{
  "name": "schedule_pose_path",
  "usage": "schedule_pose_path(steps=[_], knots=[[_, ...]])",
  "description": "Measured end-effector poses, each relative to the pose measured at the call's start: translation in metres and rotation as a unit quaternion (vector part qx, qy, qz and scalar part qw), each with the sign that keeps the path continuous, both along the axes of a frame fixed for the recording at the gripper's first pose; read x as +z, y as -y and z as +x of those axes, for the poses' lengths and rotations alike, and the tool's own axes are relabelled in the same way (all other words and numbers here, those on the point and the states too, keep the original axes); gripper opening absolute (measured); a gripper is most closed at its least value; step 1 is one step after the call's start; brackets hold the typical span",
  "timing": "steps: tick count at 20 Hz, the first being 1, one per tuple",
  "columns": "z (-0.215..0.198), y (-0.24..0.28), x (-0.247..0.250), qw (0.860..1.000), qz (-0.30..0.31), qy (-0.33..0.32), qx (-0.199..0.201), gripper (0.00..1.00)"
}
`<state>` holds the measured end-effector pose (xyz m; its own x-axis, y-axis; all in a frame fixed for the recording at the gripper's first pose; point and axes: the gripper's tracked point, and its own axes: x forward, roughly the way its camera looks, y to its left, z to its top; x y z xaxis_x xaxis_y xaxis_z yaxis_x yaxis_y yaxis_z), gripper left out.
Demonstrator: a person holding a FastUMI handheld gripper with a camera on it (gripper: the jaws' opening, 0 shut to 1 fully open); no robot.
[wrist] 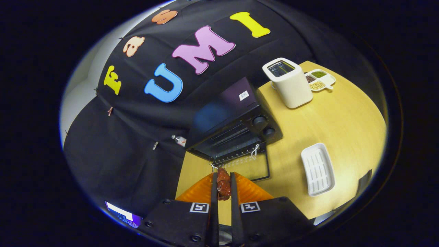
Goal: Open the toaster oven, put the food inside, and close the toaster oven door.
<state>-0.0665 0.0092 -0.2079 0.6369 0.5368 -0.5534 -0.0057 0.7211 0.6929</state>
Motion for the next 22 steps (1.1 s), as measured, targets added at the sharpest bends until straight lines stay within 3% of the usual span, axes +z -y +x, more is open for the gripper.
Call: schedule_pose_path(steps=[3,9,13,22], knots=[[0.009,-0.037,-0.007,1.0,0.007,0.003,-0.005,0.19],[0.05,-0.089,-0.038,0.998,0.039,-0.009,-0.051,0.19],[0.081,-0.1,-0.066,0.994,0.054,-0.008,-0.097,0.19],[0.146,-0.092,-0.109,0.986,0.043,0.015,-0.16,0.18]])
